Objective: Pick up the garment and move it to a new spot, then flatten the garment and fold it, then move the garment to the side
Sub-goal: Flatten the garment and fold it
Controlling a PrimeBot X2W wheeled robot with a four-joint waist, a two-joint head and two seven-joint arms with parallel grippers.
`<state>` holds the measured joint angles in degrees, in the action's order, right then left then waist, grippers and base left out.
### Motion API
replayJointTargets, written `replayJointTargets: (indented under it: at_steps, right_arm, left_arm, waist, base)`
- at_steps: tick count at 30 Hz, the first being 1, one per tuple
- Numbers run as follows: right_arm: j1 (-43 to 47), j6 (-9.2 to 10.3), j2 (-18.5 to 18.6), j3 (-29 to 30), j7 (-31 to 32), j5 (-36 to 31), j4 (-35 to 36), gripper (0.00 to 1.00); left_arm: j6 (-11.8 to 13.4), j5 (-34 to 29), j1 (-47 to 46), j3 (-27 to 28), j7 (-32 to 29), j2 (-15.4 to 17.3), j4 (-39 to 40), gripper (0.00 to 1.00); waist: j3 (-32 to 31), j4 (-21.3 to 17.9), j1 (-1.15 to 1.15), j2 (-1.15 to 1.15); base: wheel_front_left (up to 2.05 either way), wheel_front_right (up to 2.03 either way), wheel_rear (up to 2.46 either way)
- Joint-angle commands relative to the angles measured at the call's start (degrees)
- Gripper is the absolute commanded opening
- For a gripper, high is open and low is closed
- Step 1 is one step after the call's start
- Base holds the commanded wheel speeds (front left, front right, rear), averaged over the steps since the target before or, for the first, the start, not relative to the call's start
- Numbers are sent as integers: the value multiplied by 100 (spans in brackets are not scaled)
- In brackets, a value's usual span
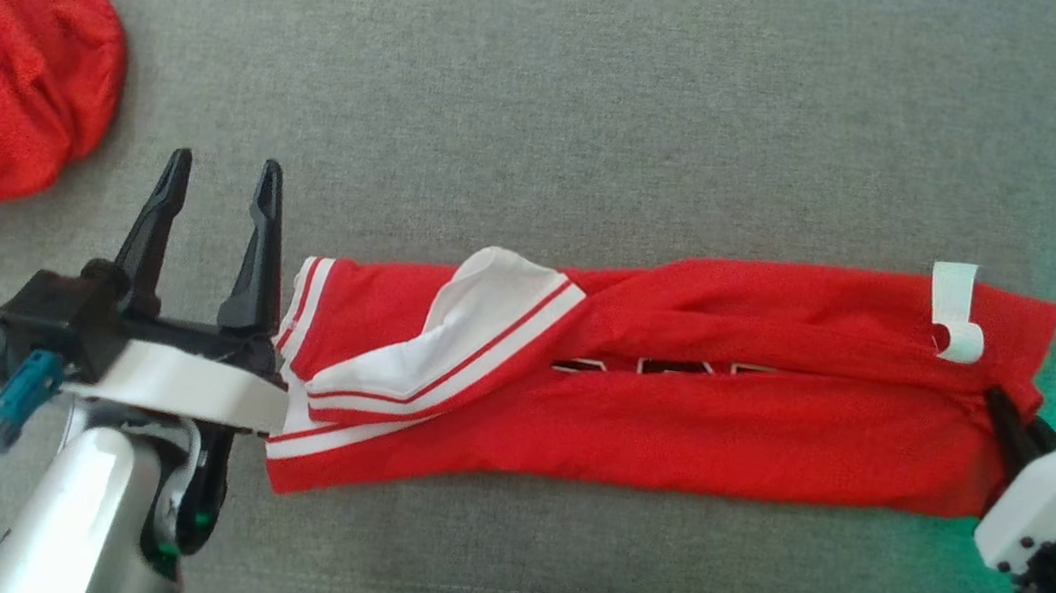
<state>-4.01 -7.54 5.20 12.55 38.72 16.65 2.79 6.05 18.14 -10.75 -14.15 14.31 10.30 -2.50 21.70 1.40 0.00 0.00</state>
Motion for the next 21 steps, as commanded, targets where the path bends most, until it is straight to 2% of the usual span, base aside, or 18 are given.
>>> replayJointTargets:
  at_steps: [1, 13, 17, 21]
  right_arm:
    - [72, 5, 70, 67, -77, 14, 188, 0]
    - [196, 5, 473, 879, -326, -3, 422, 0]
    - [236, 5, 502, 777, -314, 23, 543, 0]
    - [176, 5, 383, 345, -104, 126, 994, 0]
  left_arm:
    - [-17, -89, -98, 238, 69, 40, 141, 100]
    - [-80, -188, 70, 351, 69, -46, 122, 100]
    - [-90, -209, 138, 386, 69, -74, 114, 100]
    - [-77, -232, 237, 434, 69, -76, 106, 100]
  waist:
    - [-61, -26, 0, 0]
    - [-360, -85, 0, 0]
    - [-489, -102, 0, 0]
    - [-658, -164, 0, 0]
  base:
    - [0, 0, 0]
    - [0, 0, 0]
    - [0, 0, 0]
    - [0, 0, 0]
